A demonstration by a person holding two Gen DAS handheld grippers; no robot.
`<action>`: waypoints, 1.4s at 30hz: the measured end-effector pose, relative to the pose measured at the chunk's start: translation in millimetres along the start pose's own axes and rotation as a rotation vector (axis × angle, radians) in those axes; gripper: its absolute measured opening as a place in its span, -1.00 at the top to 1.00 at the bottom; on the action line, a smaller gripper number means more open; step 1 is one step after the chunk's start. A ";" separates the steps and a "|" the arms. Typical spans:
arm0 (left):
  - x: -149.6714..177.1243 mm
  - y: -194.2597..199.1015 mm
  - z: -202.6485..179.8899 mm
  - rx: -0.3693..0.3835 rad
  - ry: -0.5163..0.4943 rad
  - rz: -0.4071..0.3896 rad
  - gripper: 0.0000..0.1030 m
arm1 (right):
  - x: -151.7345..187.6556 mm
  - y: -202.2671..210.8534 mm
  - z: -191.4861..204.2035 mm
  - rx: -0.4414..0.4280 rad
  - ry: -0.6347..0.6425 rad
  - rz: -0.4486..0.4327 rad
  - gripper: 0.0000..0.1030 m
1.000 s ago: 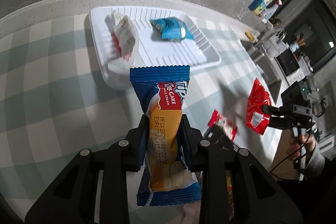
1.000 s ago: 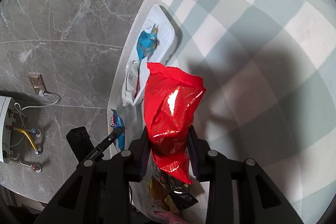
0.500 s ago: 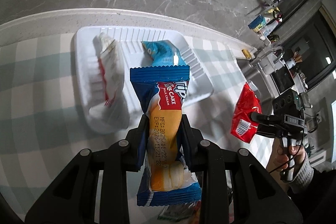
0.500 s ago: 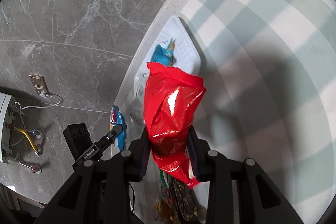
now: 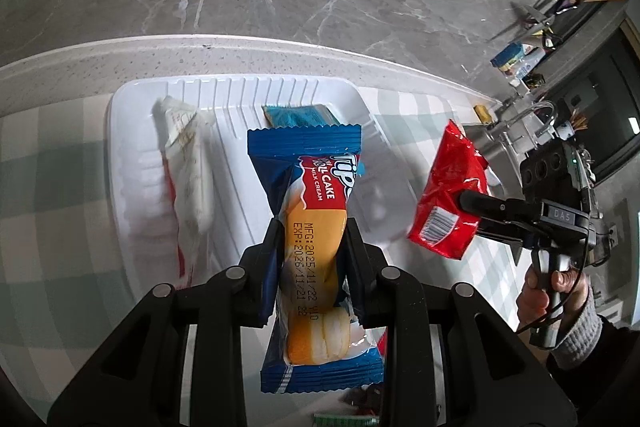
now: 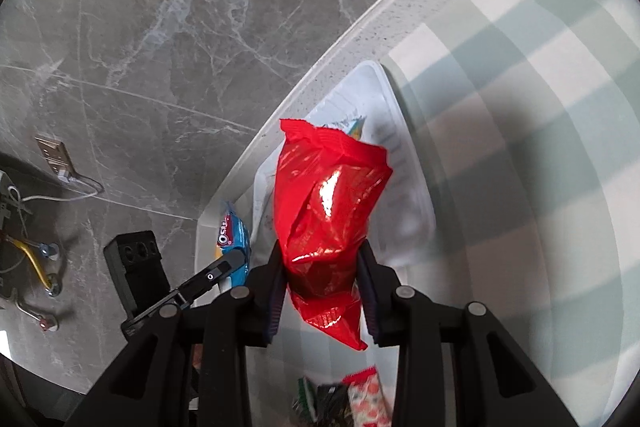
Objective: Organize snacks
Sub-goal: 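Carry both packets into the white tray and open both tools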
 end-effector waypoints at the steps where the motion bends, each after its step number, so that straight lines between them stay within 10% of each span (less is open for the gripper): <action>1: -2.5 -3.5 1.4 -0.004 0.004 0.002 0.49 | -2.7 -3.6 0.7 0.008 0.007 0.005 0.31; 24: -35.0 -79.7 15.1 -0.175 -0.040 0.066 0.47 | -32.8 -51.5 5.6 0.183 0.137 0.013 0.11; 42: -30.2 -24.7 -18.0 -0.230 -0.137 -0.011 0.05 | 6.2 4.2 36.9 0.150 0.250 -0.080 -0.11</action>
Point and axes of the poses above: each gripper's, at about its wrist camera, not at the fingertips, and y roughly against the way its jaws point, z to its left, x to its underside, the point moved 3 cm from there along -y, roughly the way its jaws point, and after that the axes turned 13 degrees about -y, right-handed, at the moved point
